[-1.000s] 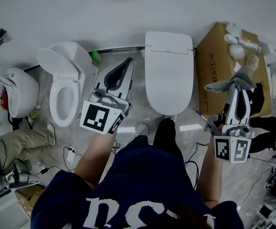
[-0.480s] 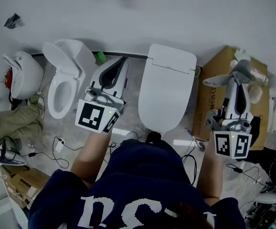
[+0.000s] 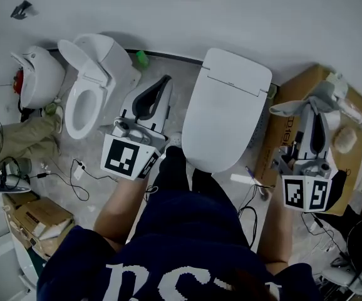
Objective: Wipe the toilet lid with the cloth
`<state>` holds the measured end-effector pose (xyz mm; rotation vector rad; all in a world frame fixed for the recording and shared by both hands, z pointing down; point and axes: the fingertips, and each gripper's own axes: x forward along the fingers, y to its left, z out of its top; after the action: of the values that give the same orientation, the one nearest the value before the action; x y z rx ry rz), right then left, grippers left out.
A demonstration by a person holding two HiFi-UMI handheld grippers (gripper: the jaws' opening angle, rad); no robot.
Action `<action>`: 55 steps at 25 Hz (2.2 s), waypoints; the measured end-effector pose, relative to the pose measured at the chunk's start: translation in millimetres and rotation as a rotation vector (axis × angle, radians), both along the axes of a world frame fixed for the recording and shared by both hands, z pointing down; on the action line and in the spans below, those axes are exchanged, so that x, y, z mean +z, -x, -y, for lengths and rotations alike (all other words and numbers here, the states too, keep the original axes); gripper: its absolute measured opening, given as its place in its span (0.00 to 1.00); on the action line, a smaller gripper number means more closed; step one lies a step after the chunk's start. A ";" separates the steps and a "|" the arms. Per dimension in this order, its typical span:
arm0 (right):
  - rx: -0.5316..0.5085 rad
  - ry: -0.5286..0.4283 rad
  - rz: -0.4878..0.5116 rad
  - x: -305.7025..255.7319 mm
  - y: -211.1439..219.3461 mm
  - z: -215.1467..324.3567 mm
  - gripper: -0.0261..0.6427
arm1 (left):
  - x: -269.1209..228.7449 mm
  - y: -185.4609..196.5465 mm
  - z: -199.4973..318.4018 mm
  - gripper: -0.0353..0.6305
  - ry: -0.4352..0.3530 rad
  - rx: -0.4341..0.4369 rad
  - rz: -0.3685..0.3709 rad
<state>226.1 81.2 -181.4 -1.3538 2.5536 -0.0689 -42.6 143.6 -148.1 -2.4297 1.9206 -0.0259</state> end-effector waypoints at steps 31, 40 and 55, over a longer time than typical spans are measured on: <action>-0.245 0.604 -0.320 462.6 267.2 221.0 0.10 | 309.5 120.2 249.9 0.08 0.168 0.113 -0.105; -0.330 0.763 -0.571 619.6 323.6 217.3 0.09 | 397.6 135.9 245.5 0.08 0.244 0.066 -0.157; -0.302 0.812 -0.663 660.3 319.1 223.0 0.09 | 432.4 138.2 252.1 0.08 0.277 0.084 -0.140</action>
<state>-93.0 -141.8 478.8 -1.3502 3.4917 -0.9499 -180.7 -108.5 284.3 -2.7558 1.9872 -0.1311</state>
